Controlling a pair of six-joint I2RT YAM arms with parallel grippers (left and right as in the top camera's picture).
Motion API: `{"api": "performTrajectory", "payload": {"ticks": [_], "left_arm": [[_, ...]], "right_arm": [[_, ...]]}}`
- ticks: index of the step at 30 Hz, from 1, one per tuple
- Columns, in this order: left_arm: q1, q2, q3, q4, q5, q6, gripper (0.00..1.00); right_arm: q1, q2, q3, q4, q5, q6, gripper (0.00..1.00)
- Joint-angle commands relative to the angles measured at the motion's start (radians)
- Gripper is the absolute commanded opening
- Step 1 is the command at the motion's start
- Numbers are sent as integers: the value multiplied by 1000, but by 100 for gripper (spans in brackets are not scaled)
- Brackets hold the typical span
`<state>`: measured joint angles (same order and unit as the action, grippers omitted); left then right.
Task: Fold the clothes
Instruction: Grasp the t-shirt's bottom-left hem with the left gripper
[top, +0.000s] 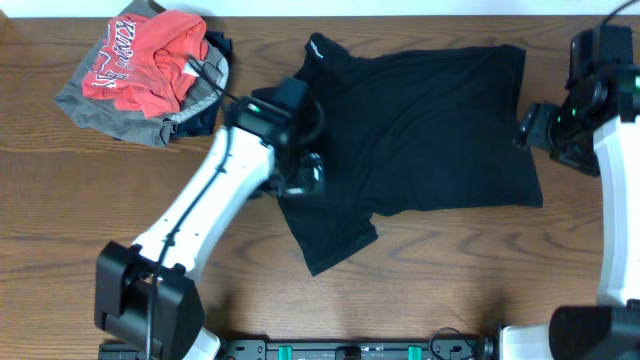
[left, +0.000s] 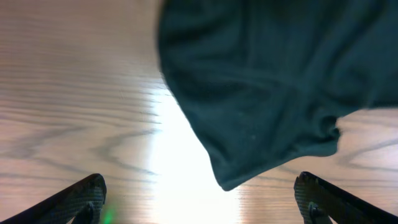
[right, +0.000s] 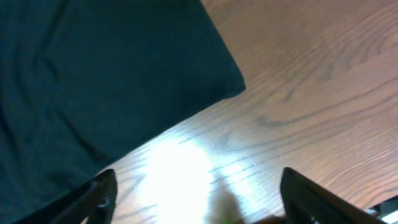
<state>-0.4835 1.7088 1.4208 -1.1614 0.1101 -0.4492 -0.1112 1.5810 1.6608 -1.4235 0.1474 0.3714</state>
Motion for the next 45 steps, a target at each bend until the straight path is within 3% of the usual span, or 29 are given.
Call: {"api": "performTrajectory", "payload": {"ticks": [1,11,16,22,28,39,45], "left_arm": [[-69,6,-84,35,-3,-35,98],[-164,6,-291,176,19,-49,98],[-175,6,-388,272,135,-2,98],[-175,7,-396,299,245,153,98],[-176,11,-414,304,245,161,99],[-176,12,-521,370,245,144,88],[-177,12,-522,380,245,138,67]], "right_arm": [[-13,-39,-119,47,17,24,76],[-12,-38,-315,192,-48,1,71],[-13,-38,-324,208,-47,-10,68],[-13,-38,-324,211,-47,-10,65],[-12,-38,-324,216,-53,-9,64],[-12,-38,-324,246,-72,-10,60],[-12,-38,-324,264,-74,-10,58]]}}
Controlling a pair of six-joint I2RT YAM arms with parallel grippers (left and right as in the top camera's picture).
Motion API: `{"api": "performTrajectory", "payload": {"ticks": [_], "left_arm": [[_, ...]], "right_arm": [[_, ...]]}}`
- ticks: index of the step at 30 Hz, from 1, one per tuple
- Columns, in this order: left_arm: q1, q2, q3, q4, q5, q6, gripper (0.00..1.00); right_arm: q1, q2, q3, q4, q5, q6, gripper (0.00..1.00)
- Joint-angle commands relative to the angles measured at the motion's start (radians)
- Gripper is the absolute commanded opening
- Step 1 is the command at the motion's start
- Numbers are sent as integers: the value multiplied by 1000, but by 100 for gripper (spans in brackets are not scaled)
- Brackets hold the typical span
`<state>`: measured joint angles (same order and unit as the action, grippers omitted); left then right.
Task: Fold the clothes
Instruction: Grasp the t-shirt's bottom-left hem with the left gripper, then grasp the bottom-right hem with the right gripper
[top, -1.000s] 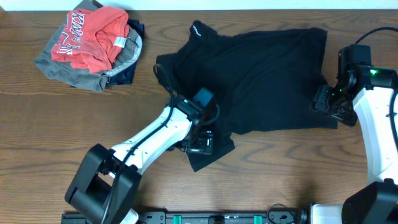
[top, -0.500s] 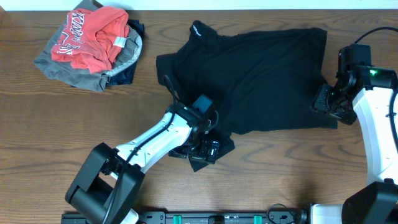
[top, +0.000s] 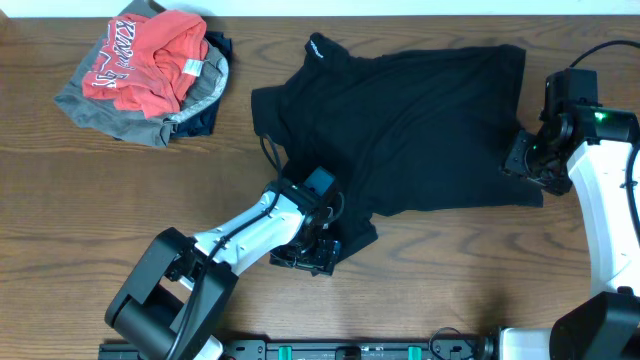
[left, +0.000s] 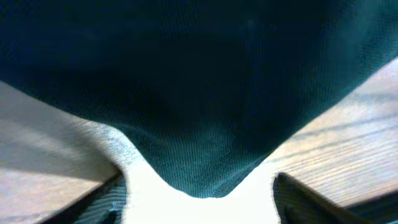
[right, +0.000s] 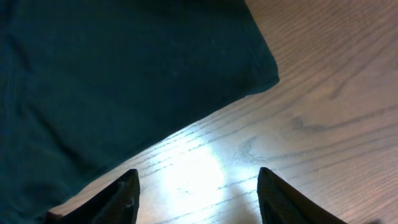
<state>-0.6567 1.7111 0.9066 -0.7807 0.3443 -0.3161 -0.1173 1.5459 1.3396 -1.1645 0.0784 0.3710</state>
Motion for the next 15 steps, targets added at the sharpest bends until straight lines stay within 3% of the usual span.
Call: {"api": "performTrajectory", "payload": {"ticks": [1,4,10,15], "left_arm": [[-4,10,-9,2,10,5,62],[-14,10,-19,18,-2,5,53],[-74,24,-39,39,-48,5,52],[-82,34,-39,42,-49,-3,15]], "right_arm": [[-6,-3,-3,6,-5,-9,58],[-6,-3,-3,6,-5,-9,57],[-6,-3,-4,5,-8,-9,57],[-6,-3,-7,5,-8,-9,56]]}}
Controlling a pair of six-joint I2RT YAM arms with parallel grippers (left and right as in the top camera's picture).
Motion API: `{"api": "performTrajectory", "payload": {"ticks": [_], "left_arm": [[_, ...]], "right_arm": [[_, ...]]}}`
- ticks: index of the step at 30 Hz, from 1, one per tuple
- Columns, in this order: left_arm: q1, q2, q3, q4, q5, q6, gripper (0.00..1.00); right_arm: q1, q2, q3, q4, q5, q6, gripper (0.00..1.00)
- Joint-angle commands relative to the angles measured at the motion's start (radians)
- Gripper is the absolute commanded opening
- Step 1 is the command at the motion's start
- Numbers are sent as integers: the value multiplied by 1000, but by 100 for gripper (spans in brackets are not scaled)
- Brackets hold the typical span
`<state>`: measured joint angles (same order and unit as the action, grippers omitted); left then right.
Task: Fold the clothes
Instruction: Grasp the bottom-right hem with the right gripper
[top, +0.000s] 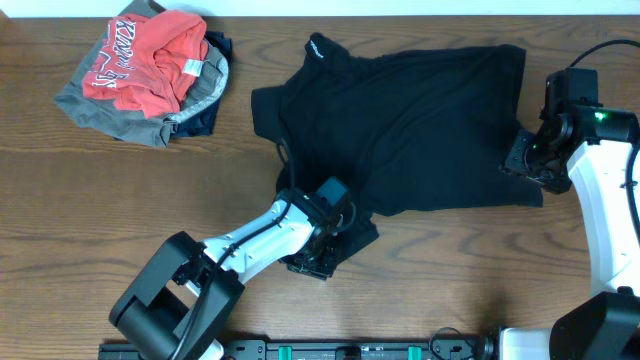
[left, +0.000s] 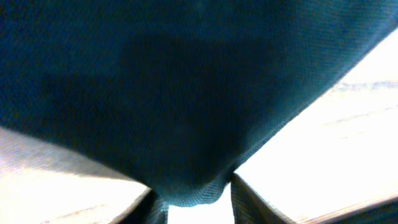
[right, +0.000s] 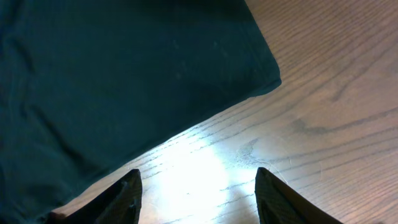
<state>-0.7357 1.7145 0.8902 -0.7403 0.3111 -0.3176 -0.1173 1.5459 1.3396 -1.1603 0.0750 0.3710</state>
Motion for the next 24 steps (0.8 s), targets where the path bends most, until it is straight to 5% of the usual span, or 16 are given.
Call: {"api": "performTrajectory", "payload": {"ticks": [1,24], "left_arm": [[-3,31,-23,2,-16,-2,7],[230,-184,184,-208,-18,11,6]], "right_arm": [[-6,-3,-7,1,-5,-9,56],[-20,-3,-129,18,0,-36,58]]}}
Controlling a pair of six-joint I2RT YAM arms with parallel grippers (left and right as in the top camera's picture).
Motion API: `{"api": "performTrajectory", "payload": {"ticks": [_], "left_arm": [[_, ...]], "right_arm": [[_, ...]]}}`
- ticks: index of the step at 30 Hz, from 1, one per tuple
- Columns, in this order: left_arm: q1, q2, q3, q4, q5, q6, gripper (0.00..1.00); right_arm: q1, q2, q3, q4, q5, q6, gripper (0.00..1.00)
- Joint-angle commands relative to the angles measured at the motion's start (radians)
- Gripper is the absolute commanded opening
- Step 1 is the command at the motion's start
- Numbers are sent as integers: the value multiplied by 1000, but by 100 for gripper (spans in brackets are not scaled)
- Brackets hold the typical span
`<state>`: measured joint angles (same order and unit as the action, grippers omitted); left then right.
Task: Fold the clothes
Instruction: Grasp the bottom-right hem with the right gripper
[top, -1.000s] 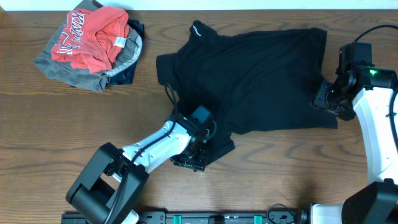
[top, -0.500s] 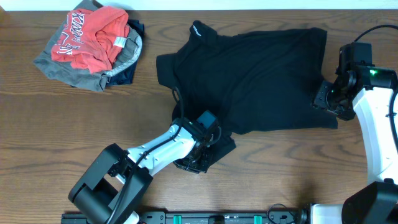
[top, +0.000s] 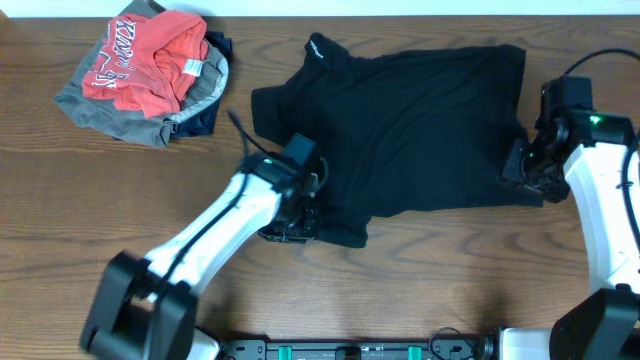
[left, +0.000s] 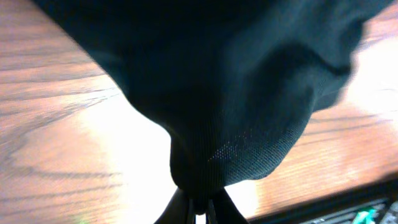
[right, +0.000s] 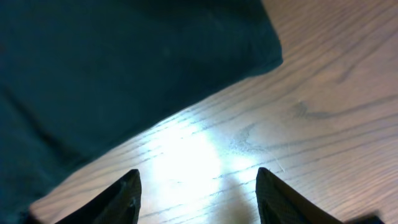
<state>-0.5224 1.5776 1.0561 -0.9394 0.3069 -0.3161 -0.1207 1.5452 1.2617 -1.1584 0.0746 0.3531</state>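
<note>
A black t-shirt (top: 420, 120) lies spread on the wooden table (top: 450, 290), collar toward the far edge. My left gripper (top: 295, 228) is at the shirt's front left and is shut on its sleeve; in the left wrist view the dark cloth (left: 236, 118) bunches out of the closed tips of the left gripper (left: 199, 211). My right gripper (top: 520, 172) hovers open at the shirt's front right corner (right: 124, 62). Bare wood shows between the spread fingers of the right gripper (right: 198, 202).
A heap of other clothes (top: 150, 70), red, grey and navy, sits at the far left of the table. Bare wood runs along the front edge and left of the shirt.
My left gripper has shut fully on the sleeve tip and moved back and to the left with it; the sleeve no longer sticks out toward the front edge. The right gripper has barely shifted.
At first my left gripper was open over the shirt's left side and the right was open beside its right edge. Then the left was down around the sleeve tip and the right at the front right corner. The left closed in, and now holds the sleeve drawn inward.
</note>
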Motion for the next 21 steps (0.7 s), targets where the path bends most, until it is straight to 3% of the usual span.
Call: {"api": "performTrajectory", "payload": {"ticks": [1,9,21], "left_arm": [[23,-61,18,-10,-13,9,6],[50,-150,18,-52,-109,3,6],[105,-201,18,-59,-111,1,6]], "right_arm": [[-20,-2,-76,36,0,-18,58],[-75,-2,-256,231,4,-29,58],[-145,0,-449,502,8,15,52]]}}
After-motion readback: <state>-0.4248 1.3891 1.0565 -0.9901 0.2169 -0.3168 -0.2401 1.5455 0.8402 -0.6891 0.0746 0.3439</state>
